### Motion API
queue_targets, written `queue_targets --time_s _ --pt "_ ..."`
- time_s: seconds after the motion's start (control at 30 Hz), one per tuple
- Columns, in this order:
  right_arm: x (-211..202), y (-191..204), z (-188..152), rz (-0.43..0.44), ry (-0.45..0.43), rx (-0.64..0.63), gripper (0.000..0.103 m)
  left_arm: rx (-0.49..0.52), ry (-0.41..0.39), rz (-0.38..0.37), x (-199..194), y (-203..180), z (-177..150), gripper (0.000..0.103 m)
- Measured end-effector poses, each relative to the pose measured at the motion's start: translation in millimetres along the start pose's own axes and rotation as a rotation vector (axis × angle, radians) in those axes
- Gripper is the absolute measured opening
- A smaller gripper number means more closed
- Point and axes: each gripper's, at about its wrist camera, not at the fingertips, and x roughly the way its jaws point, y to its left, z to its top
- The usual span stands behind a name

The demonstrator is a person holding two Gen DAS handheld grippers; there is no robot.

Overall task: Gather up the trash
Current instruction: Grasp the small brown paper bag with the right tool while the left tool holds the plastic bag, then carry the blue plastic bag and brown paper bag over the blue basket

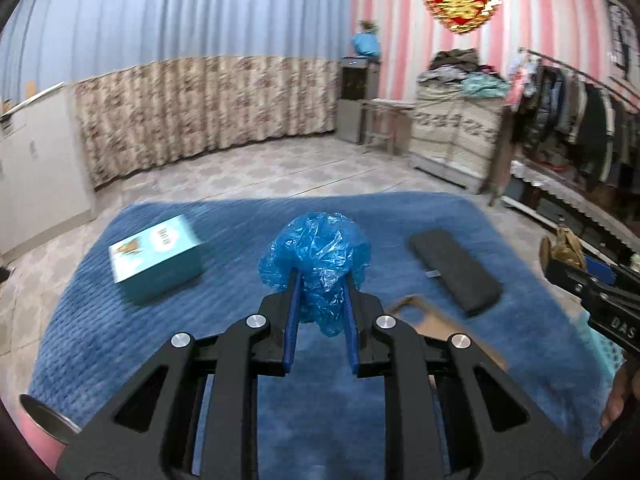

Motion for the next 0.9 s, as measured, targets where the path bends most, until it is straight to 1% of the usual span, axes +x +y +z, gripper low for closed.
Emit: queue_targets --time_s 0.07,0.2,0.27,0.3,0.4,0.5,0.53,0.63,0.73,0.8,0.9 --pt "-25.9 -21.4 -4.1 -0.059 -0.030 0.023 0.050 0.023 -0.013 -0.051 -6.0 -27.6 2.3 0.018" --pt "-74.6 -77.5 -20.8 -0.158 -0.089 0.147 0.050 0.082 -0.027 -0.139 -13.3 -78.6 2.2 0.018" --pt "-87.0 -97.4 -27.1 -0.204 -0.102 0.167 0.050 0.121 -0.023 -0.186 -15.0 -107.5 0.3 0.018" --pt "-95.3 -113.4 -32.4 -0.239 -0.111 0.182 0.050 0.138 -0.020 -0.207 -15.7 -120.4 -1.2 0.018" --pt "-104.1 -150.5 -44.2 -0.282 -0.115 0.242 0.050 0.185 -0.020 -0.264 -21.7 -154.0 -6.6 0.018" --pt "-102.5 -190.1 -55.6 -0.324 -0.094 0.317 0.050 0.234 -0.022 -0.317 -25.1 -193.3 -15.2 0.018" --pt "-102.7 -203.0 -58.6 -0.340 -0.088 0.329 0.050 0.243 -0.020 -0.329 -25.2 -200.8 -19.0 0.018" --pt "-106.1 -229.2 -62.9 -0.371 -0.089 0.350 0.050 0.272 0.002 -0.386 -20.8 -239.6 -31.0 0.018" --pt "-107.6 -248.2 -67.4 -0.410 -0.085 0.372 0.050 0.286 0.030 -0.439 -13.8 -269.2 -40.4 0.018" --pt "-111.5 -259.3 -73.8 -0.441 -0.076 0.383 0.050 0.300 0.040 -0.462 -9.7 -287.0 -44.9 0.018" --pt "-116.5 -278.9 -83.6 -0.463 -0.069 0.429 0.050 0.330 0.041 -0.489 -8.4 -310.5 -51.4 0.018"
